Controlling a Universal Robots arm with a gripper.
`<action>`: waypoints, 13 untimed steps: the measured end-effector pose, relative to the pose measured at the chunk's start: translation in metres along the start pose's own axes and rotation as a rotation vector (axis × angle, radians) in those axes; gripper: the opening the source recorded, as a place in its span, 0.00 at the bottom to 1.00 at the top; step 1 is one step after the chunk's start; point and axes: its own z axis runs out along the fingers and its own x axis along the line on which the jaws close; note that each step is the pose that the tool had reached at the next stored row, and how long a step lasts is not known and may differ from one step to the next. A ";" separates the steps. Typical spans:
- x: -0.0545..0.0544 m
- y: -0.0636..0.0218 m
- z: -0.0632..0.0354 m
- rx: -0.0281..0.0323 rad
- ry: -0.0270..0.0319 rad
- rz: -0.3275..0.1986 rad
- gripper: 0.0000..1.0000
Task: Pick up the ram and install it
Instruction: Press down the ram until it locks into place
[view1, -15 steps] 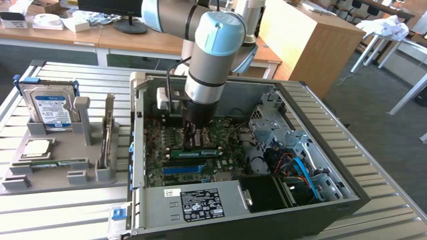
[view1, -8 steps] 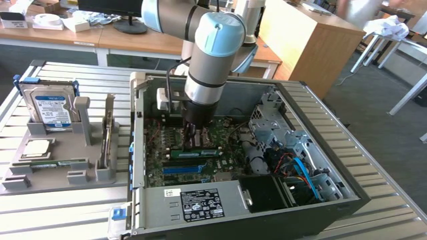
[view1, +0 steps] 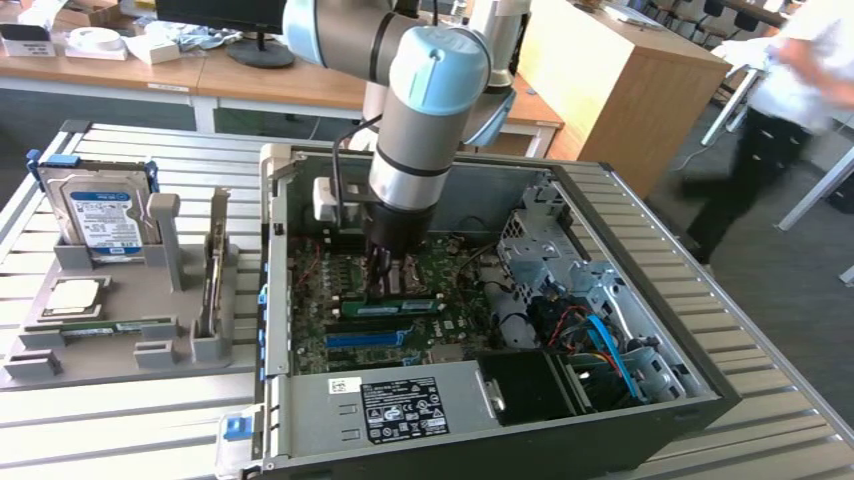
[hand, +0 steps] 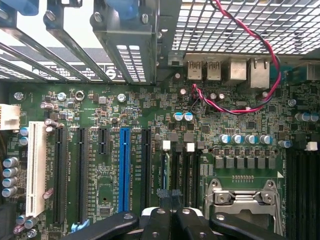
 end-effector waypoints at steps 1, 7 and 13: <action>0.000 0.0000 0.0003 -0.0001 0.0001 0.000 0.10; 0.000 -0.0001 0.0009 0.0002 -0.0003 0.000 0.10; 0.000 -0.0001 0.0016 0.0002 -0.0003 0.000 0.10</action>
